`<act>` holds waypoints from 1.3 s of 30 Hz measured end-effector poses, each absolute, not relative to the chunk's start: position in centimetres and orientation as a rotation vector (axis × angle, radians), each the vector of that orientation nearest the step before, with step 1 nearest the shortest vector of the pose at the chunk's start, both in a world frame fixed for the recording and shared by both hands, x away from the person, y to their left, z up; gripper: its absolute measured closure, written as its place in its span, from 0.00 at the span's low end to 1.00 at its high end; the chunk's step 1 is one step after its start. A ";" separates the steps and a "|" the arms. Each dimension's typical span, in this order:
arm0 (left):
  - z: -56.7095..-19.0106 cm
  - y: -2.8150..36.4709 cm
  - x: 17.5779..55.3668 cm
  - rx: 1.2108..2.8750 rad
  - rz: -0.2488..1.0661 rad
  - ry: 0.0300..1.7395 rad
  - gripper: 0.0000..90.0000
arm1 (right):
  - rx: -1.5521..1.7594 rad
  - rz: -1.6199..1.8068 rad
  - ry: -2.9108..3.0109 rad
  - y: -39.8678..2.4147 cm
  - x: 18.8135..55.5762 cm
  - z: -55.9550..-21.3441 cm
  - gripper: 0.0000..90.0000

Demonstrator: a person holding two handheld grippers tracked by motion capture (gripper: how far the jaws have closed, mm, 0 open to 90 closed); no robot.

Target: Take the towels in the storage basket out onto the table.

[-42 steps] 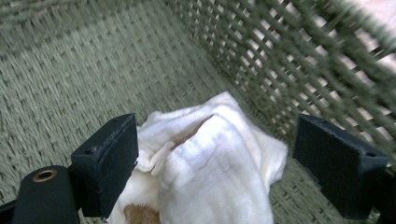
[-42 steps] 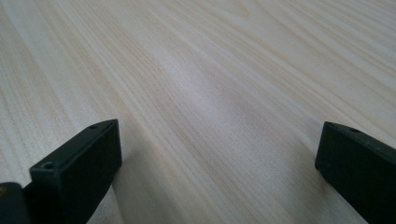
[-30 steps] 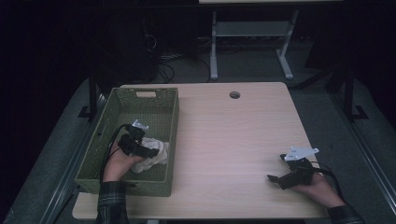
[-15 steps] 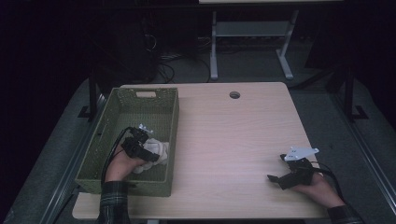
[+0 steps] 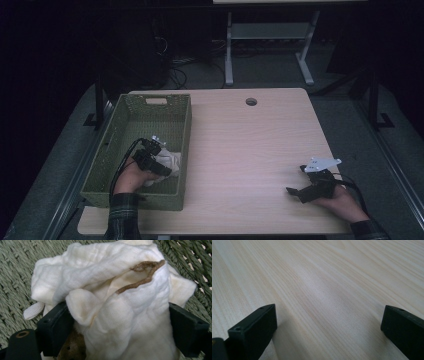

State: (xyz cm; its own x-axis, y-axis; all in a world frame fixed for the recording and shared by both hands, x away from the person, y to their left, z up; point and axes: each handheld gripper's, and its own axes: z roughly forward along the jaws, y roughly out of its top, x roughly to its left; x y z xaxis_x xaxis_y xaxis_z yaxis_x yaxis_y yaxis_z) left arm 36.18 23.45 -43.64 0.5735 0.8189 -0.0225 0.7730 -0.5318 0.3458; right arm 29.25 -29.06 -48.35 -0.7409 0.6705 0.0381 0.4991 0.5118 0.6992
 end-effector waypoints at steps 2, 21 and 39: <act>-43.4 23.4 36.1 2.491 0.206 1.308 0.23 | 0.992 1.049 2.517 -29.1 29.3 -48.4 0.00; -41.6 24.4 35.8 2.416 0.149 1.309 0.77 | 0.993 1.048 2.518 -29.1 29.3 -48.3 0.00; -37.8 26.4 34.7 2.107 0.221 1.200 0.77 | 0.993 1.049 2.518 -29.1 29.3 -48.3 0.00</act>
